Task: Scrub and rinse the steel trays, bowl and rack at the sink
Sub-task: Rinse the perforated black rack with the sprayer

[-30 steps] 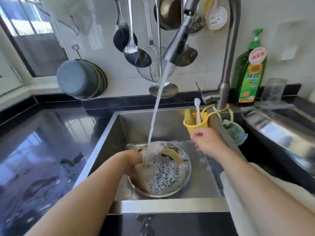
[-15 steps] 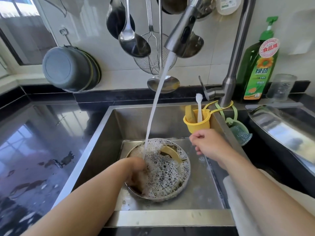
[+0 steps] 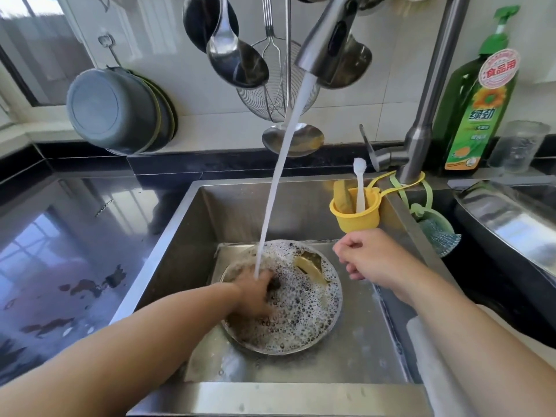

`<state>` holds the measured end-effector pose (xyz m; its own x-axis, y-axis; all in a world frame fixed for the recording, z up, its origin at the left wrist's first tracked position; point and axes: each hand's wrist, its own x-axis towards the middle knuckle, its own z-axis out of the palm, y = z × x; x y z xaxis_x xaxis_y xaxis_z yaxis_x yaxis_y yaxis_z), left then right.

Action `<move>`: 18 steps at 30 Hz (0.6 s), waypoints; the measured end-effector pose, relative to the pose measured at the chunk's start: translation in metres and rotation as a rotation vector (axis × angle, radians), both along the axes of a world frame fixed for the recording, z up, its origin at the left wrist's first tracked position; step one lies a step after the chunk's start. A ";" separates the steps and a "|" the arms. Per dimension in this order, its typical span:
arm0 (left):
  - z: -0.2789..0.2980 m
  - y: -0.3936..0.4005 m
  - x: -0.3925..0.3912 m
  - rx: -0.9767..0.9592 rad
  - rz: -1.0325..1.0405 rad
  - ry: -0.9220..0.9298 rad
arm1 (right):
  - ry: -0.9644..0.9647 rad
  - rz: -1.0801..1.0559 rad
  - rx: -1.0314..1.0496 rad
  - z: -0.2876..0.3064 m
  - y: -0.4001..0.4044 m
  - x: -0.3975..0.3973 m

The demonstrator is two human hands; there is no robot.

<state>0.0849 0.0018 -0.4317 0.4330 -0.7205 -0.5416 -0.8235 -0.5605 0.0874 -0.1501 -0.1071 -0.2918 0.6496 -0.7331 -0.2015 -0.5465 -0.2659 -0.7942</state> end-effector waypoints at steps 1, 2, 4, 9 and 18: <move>-0.001 0.000 -0.001 -0.008 -0.036 -0.024 | -0.003 0.002 0.005 0.000 0.000 0.001; -0.003 0.000 -0.003 -0.015 -0.083 -0.042 | -0.004 0.005 0.008 0.000 -0.001 0.001; -0.005 0.000 -0.011 -0.035 -0.140 0.003 | 0.003 0.011 0.007 0.000 0.000 0.001; 0.000 -0.011 -0.015 -0.105 0.096 0.162 | 0.015 0.019 0.014 -0.002 0.001 0.000; 0.003 -0.019 -0.017 -0.052 0.405 0.344 | 0.026 0.052 -0.002 -0.003 0.000 0.000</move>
<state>0.0679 -0.0172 -0.4290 0.4856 -0.5621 -0.6695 -0.4607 -0.8154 0.3505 -0.1497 -0.1071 -0.2946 0.6815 -0.6987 -0.2175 -0.5524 -0.2963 -0.7792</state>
